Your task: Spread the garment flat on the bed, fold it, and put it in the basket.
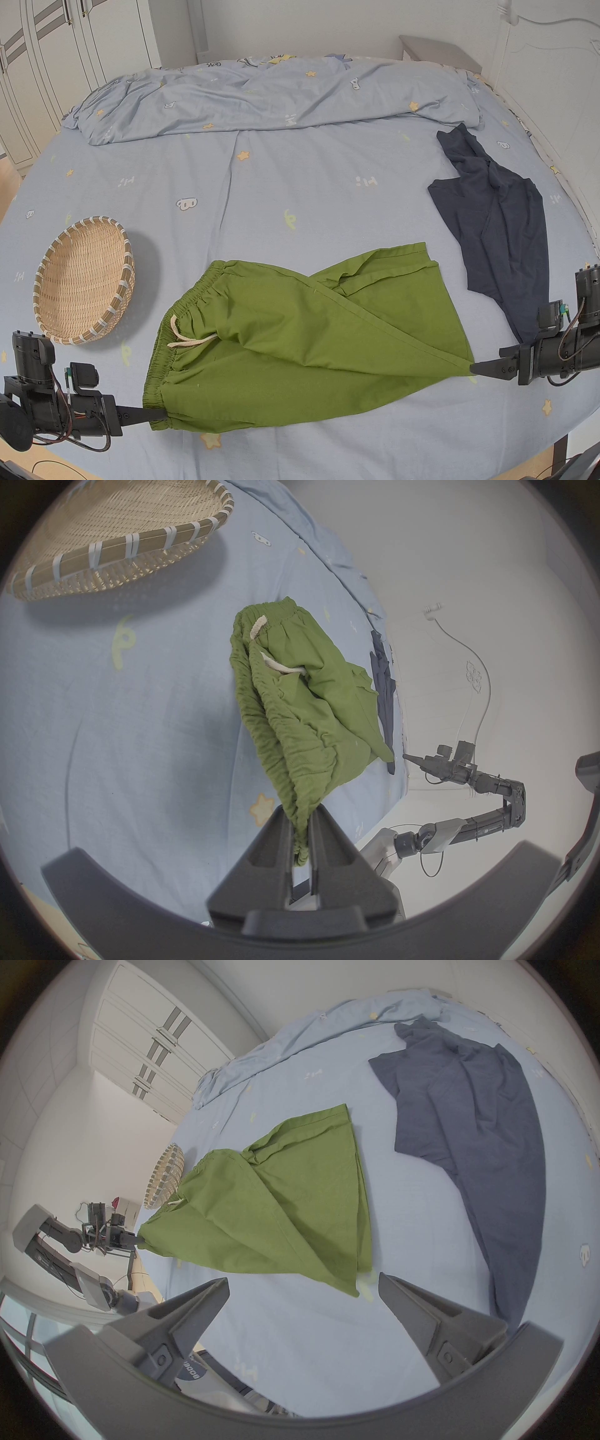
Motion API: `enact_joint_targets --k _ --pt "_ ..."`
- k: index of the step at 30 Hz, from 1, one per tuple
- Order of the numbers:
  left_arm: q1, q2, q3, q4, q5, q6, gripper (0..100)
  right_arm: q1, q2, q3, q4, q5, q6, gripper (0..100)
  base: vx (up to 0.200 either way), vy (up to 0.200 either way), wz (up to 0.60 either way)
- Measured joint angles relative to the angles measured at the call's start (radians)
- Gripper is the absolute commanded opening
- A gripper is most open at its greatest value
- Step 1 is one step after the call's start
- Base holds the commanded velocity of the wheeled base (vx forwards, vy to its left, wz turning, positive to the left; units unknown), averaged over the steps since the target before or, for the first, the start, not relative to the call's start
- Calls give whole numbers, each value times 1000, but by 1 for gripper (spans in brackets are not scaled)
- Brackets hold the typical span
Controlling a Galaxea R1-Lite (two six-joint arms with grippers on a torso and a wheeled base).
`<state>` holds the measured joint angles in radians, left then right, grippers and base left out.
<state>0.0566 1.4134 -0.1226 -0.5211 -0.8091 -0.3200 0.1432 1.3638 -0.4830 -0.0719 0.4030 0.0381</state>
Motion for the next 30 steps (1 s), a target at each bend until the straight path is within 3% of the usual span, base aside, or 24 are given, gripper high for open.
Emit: enact_joint_targets --k 8,18,19,30 --pt "-4 -6 18 -1 -2 31 0 56 159 56 -251 -2 -15 100 0 0 0" --pt "-3 -10 29 0 -31 53 0 102 308 69 -395 -3 -13 100 0 0 0" --pt "-3 -10 30 0 -31 53 0 104 315 70 -399 -3 -12 0 0 0 0" --pt "-3 -11 31 1 -31 54 0 104 346 68 -402 -5 -11 0 0 0 0"
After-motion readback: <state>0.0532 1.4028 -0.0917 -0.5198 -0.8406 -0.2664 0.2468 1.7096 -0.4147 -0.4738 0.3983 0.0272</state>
